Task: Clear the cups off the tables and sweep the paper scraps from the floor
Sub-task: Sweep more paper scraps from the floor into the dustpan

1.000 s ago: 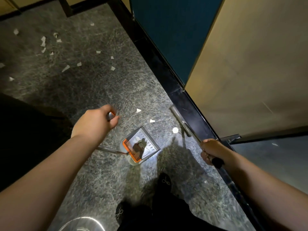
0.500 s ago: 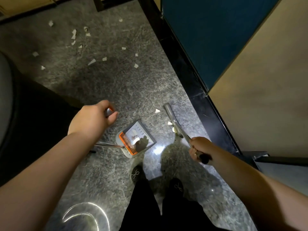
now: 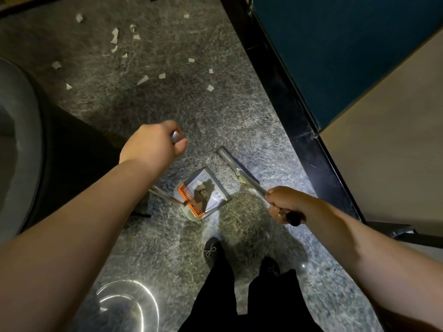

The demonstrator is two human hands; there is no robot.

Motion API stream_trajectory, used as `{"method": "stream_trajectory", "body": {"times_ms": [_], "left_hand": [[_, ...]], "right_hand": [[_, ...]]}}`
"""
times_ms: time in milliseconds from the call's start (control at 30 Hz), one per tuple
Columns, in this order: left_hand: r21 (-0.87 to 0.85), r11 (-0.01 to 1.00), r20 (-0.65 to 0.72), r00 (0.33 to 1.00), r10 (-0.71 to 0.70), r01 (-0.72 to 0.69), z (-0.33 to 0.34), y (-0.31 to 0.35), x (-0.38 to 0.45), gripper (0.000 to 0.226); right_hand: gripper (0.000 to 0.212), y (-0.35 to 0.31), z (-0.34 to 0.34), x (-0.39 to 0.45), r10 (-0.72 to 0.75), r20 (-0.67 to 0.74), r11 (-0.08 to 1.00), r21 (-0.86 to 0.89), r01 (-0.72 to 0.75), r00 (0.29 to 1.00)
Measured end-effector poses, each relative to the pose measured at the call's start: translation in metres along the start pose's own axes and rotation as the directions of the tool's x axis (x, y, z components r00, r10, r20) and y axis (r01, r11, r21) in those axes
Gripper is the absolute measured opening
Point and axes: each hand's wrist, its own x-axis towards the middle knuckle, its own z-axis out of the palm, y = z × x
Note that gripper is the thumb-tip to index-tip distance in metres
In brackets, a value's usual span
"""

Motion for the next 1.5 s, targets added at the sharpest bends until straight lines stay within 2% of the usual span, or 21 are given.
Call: {"method": "stream_trajectory", "body": {"times_ms": [133,267,333,400,500,600,700,833,900,967,1033,1167,1233,1333,1500], "left_hand": [[0.0,1.0,0.012,1.0,0.007,-0.007,-0.001,-0.006,0.013,0.021],[-0.014,1.0,0.013,1.0,0.007,-0.006,-0.003,-0.016,0.015,0.02],[-0.022,1.0,0.004,1.0,0.005,-0.005,-0.004,-0.024,0.013,0.02],[-0.027,1.0,-0.004,1.0,0.004,-0.004,-0.006,-0.033,0.01,0.02],[-0.036,0.999,-0.009,1.0,-0.01,0.01,-0.012,-0.046,0.003,0.022],[-0.056,0.998,-0.017,1.0,-0.026,0.025,-0.02,-0.059,-0.004,0.023],[-0.089,0.995,-0.035,0.998,-0.046,0.043,-0.028,-0.069,-0.007,0.022],[-0.157,0.985,-0.09,0.993,-0.08,0.066,-0.04,-0.079,0.002,0.018],[-0.179,0.981,-0.113,0.989,-0.092,0.071,-0.045,-0.081,0.011,0.018],[-0.195,0.978,-0.127,0.987,-0.1,0.074,-0.051,-0.081,0.024,0.018],[-0.202,0.976,-0.143,0.984,-0.105,0.074,-0.056,-0.078,0.043,0.018],[-0.189,0.979,-0.183,0.976,-0.115,0.08,-0.067,-0.067,0.096,0.02],[-0.179,0.978,-0.192,0.972,-0.137,0.102,-0.074,-0.06,0.126,0.021],[-0.184,0.973,-0.198,0.965,-0.174,0.138,-0.086,-0.05,0.172,0.02],[-0.179,0.97,-0.224,0.953,-0.203,0.165,-0.109,-0.039,0.232,0.02]], "right_hand": [[0.018,0.001,0.016,-0.002,-0.01,0.077,0.999,-0.039,0.013,0.997],[0.012,0.0,0.036,-0.016,0.055,0.153,0.996,0.057,-0.064,0.987],[0.015,0.001,0.047,-0.026,0.009,0.123,1.0,0.006,-0.01,0.992],[0.007,0.001,0.056,-0.036,-0.035,0.117,0.999,-0.007,0.036,0.993],[0.023,-0.002,0.061,-0.043,-0.077,0.13,0.995,0.07,0.068,0.989],[0.03,-0.013,0.066,-0.049,-0.082,0.049,0.995,0.068,0.078,0.995],[0.03,-0.025,0.066,-0.053,-0.171,-0.08,0.978,-0.133,0.159,0.982],[0.03,-0.042,0.059,-0.054,-0.253,-0.108,0.966,-0.081,0.245,0.961],[0.021,-0.052,0.056,-0.054,-0.234,-0.137,0.972,-0.037,0.231,0.963],[0.008,-0.068,0.051,-0.056,-0.182,-0.132,0.977,0.084,0.194,0.974],[0.007,-0.089,0.042,-0.059,-0.181,-0.103,0.974,0.118,0.193,0.978],[0.019,-0.143,0.017,-0.056,-0.267,-0.084,0.964,-0.016,0.266,0.96],[0.007,-0.173,0.003,-0.05,-0.286,-0.087,0.955,-0.112,0.276,0.954],[0.034,-0.218,-0.022,-0.035,-0.304,-0.076,0.94,-0.189,0.286,0.95],[0.036,-0.289,-0.055,-0.023,-0.284,0.007,0.956,-0.08,0.284,0.959]]}}
